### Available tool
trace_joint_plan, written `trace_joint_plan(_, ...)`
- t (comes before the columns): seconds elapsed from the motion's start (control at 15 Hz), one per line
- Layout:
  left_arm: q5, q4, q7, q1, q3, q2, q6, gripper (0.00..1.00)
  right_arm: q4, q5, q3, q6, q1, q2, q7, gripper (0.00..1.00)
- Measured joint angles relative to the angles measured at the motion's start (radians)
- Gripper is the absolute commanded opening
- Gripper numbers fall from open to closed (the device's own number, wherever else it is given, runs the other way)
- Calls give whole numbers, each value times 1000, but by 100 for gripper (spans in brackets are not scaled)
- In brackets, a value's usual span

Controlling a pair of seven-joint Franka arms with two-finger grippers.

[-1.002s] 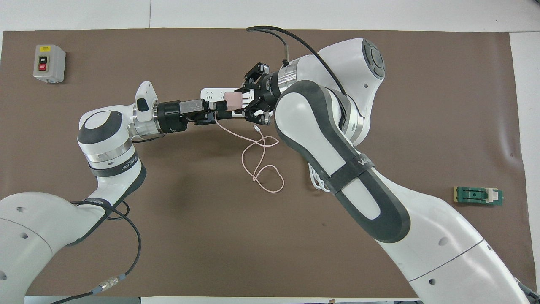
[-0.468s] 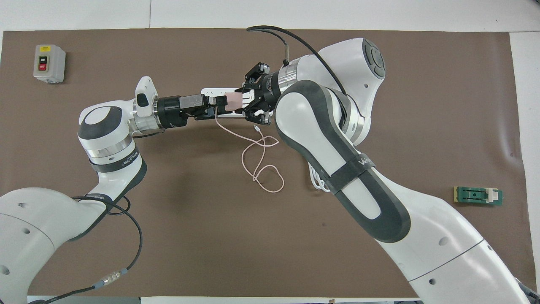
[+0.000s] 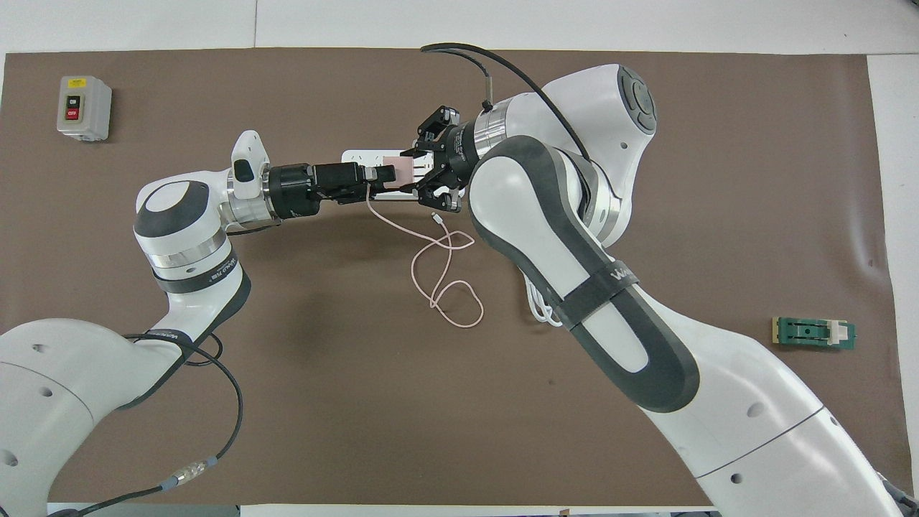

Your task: Plug charger into power strip

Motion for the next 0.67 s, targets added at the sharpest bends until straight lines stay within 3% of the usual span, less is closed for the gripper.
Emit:
trace_joint_plan(0.2,0,1,-4,0,0,1,2,0,1,0,-1,1,0,4,0,0)
trace_joint_plan(0.27,0,2,-4,0,0,1,2,0,2,0,-1,1,0,4,0,46)
trace_joint_plan(0.33,2,5,-4,0,0,1,2,0,3,1,-1,2,0,4,2,99)
trace_joint_plan(0.67,135,70,2,14,10,-4,42,0,11,16,-7,2,-4,4,77,100)
